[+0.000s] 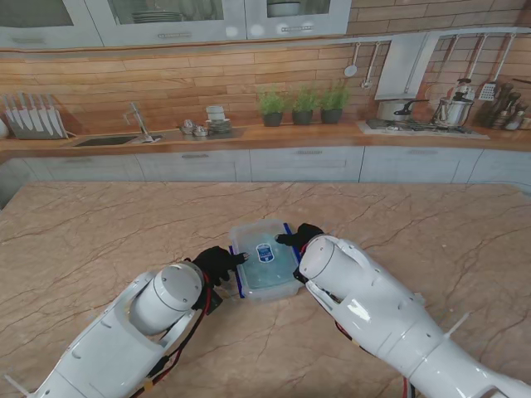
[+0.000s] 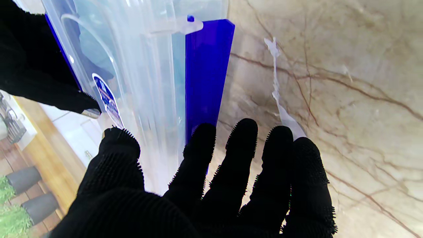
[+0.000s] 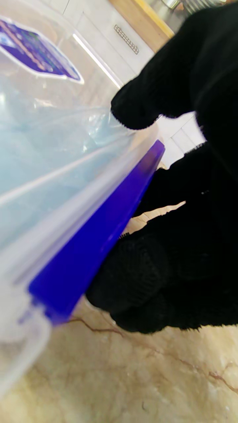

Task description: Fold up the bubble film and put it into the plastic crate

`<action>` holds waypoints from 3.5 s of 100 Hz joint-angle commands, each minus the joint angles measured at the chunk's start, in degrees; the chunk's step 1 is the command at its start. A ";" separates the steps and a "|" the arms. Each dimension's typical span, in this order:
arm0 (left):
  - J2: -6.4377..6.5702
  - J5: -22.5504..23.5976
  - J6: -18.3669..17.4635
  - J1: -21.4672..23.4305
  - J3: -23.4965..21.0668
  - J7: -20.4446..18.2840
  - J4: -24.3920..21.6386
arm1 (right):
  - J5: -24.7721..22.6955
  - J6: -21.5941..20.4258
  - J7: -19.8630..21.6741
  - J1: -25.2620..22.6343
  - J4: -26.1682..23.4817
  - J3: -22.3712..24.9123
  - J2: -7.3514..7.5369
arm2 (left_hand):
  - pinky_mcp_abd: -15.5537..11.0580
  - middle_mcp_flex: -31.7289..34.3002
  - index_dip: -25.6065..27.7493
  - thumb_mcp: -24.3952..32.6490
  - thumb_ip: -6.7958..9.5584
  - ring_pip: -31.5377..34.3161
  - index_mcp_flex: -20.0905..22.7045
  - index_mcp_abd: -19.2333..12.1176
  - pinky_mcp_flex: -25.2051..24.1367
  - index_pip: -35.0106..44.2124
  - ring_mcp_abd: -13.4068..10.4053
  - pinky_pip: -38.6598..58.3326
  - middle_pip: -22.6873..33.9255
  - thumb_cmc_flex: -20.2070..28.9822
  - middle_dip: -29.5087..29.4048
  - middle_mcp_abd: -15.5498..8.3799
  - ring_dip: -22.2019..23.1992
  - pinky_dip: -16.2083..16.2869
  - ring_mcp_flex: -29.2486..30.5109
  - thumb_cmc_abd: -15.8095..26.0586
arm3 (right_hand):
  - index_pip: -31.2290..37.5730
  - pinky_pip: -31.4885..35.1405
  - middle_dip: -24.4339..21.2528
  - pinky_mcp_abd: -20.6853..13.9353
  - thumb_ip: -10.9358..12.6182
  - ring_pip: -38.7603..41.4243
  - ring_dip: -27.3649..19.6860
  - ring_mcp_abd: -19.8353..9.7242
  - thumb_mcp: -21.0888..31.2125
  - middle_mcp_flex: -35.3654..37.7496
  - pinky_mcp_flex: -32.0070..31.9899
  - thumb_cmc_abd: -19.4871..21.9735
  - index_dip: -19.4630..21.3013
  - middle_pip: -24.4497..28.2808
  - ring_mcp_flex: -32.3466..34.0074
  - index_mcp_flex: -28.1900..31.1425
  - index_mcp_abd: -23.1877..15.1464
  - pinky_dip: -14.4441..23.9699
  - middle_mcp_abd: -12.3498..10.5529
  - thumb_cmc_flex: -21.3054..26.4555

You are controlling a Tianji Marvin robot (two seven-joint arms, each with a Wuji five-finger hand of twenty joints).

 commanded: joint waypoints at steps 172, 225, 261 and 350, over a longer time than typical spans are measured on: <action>-12.48 -36.32 1.98 2.61 -8.32 27.07 6.36 | 2.82 0.94 -0.55 -2.32 -1.68 1.64 -1.09 | -6.82 -30.87 -25.41 11.97 5.42 19.81 -24.83 -3.67 6.69 -37.56 -7.30 7.15 -12.70 -0.55 -12.87 -0.24 17.92 9.82 2.00 -8.14 | -0.95 -2.00 0.28 -0.57 2.74 -2.69 -0.25 6.04 1.21 -2.58 -6.31 3.23 0.91 -0.75 -3.47 -1.41 -6.69 -0.85 -0.32 2.41; -12.95 -37.91 3.43 2.72 -10.22 28.39 6.88 | 2.68 1.11 -0.82 -2.84 -2.00 2.11 -1.03 | -8.72 -29.34 -24.48 15.85 3.66 29.76 -24.58 0.15 16.41 -36.74 -11.09 14.46 1.40 -2.12 -5.15 -0.40 23.22 16.45 10.52 -10.90 | -1.17 -2.32 0.32 -0.54 3.10 -2.85 -0.06 6.15 0.44 -2.76 -6.66 3.57 1.18 -0.81 -3.72 -1.46 -6.71 -0.60 -0.43 2.61; -11.49 -35.72 4.91 2.96 -10.26 23.35 5.49 | 2.85 1.20 -0.62 -2.58 -1.66 1.82 -1.08 | -6.40 -14.23 -5.12 13.33 2.13 31.85 7.13 -0.91 23.75 -9.14 -9.22 19.53 3.42 -0.92 -2.03 0.72 22.60 13.12 17.52 -11.70 | -1.24 -2.43 0.32 -0.56 3.25 -2.97 0.01 6.24 -0.05 -2.87 -6.83 3.75 1.33 -0.86 -3.91 -1.39 -6.94 -0.47 -0.35 2.46; -3.09 1.59 10.71 -8.44 8.26 2.76 4.23 | 3.02 -1.16 2.31 -3.91 -6.84 0.30 0.30 | 1.21 1.59 24.42 22.67 1.28 24.89 3.67 1.85 30.45 39.96 -1.76 22.21 10.54 1.06 2.63 2.21 12.32 3.68 23.82 -13.36 | 5.62 0.74 -1.37 0.86 2.53 4.91 3.06 7.41 -0.87 12.71 1.06 8.11 1.90 0.41 2.47 8.02 1.81 -1.88 1.11 5.61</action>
